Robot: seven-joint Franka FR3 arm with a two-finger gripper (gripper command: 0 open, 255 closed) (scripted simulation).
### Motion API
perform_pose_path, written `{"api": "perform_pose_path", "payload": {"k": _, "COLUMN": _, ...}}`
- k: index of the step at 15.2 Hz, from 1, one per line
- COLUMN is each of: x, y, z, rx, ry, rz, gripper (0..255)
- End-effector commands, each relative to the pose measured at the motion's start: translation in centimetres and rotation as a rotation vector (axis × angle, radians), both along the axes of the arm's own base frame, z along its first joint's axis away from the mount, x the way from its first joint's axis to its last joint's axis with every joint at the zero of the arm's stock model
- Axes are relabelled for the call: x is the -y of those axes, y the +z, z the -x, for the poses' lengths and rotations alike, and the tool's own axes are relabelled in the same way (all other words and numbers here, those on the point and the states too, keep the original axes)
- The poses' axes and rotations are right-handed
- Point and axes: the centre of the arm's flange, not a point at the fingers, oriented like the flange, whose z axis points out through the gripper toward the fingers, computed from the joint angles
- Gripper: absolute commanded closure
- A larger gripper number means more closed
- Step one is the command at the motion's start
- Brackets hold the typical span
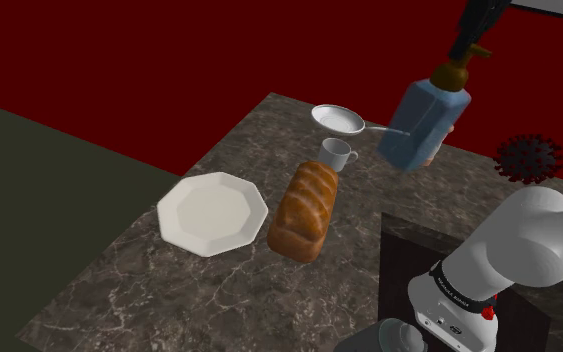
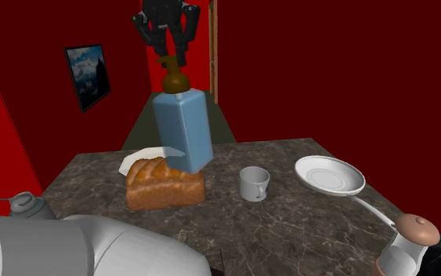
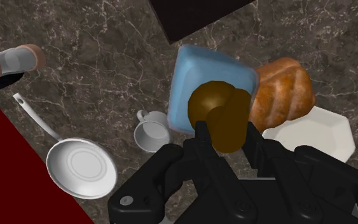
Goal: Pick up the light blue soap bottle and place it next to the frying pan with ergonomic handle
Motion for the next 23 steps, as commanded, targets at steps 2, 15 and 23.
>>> {"api": "perform_pose_path", "payload": {"k": 2, "x": 0.0, "y": 1.6, "z": -0.1, "rx": 0.000, "ry": 0.000, "rz": 0.000, "gripper": 255}}
{"api": "perform_pose_path", "payload": {"k": 15, "x": 1.3, "y": 7.9, "z": -0.4, "rx": 0.000, "ry": 0.000, "rz": 0.000, "gripper": 255}}
{"api": "perform_pose_path", "payload": {"k": 23, "x": 11.5, "y": 7.9, "z": -3.2, "rx": 0.000, "ry": 0.000, "rz": 0.000, "gripper": 255}}
